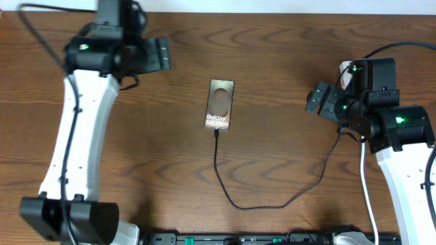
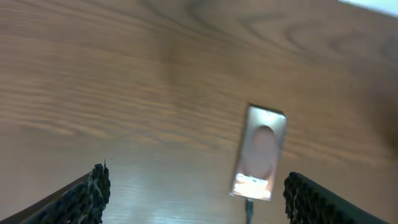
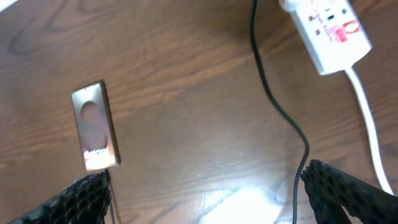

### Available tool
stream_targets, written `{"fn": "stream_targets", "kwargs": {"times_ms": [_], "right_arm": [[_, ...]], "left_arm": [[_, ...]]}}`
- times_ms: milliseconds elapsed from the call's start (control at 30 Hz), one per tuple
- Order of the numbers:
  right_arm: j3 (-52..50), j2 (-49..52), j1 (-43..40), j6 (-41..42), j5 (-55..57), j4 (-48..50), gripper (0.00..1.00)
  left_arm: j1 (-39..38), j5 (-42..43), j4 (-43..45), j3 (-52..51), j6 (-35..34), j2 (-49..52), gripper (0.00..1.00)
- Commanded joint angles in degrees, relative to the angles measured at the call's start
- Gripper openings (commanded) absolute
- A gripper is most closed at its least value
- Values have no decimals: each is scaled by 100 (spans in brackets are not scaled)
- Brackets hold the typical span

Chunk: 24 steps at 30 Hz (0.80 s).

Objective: Plug charger to phone and switch on socket
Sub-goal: 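Open the left gripper and lift it away from the phone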

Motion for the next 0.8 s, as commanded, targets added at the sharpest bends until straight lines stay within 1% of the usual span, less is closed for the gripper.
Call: {"fn": "stream_targets", "kwargs": {"times_ms": [0, 167, 267, 333, 500, 600, 633, 700, 733, 767], "right_arm": [[92, 57, -35, -85, 332, 85, 99], [92, 341, -28, -85, 295, 326, 99], [92, 651, -28, -103, 74, 586, 98], [92, 861, -28, -299, -203, 776, 98], [92, 1375, -26, -743, -1134, 1060, 93], [92, 1585, 0, -826, -1432, 1054, 87], [92, 1644, 13, -863, -1526, 1047, 87], [92, 1720, 44, -896, -1591, 1023, 88], [92, 1733, 59, -898, -1589, 999, 91], [92, 1731, 59, -896, -1591, 973, 97]], "left_arm": [[256, -282, -70, 28, -162, -11, 89], [382, -282, -63, -55, -175, 94, 89], [380, -280, -72, -59, -175, 234, 89], [380, -282, -118, -59, -175, 321, 89], [380, -278, -223, -59, -175, 501, 89], [380, -249, -273, -61, -177, 520, 89], [380, -236, -293, -61, -175, 520, 89], [380, -234, -339, -61, -175, 520, 89], [380, -236, -385, -61, -175, 520, 89], [380, -236, -476, -61, -173, 518, 89]]}}
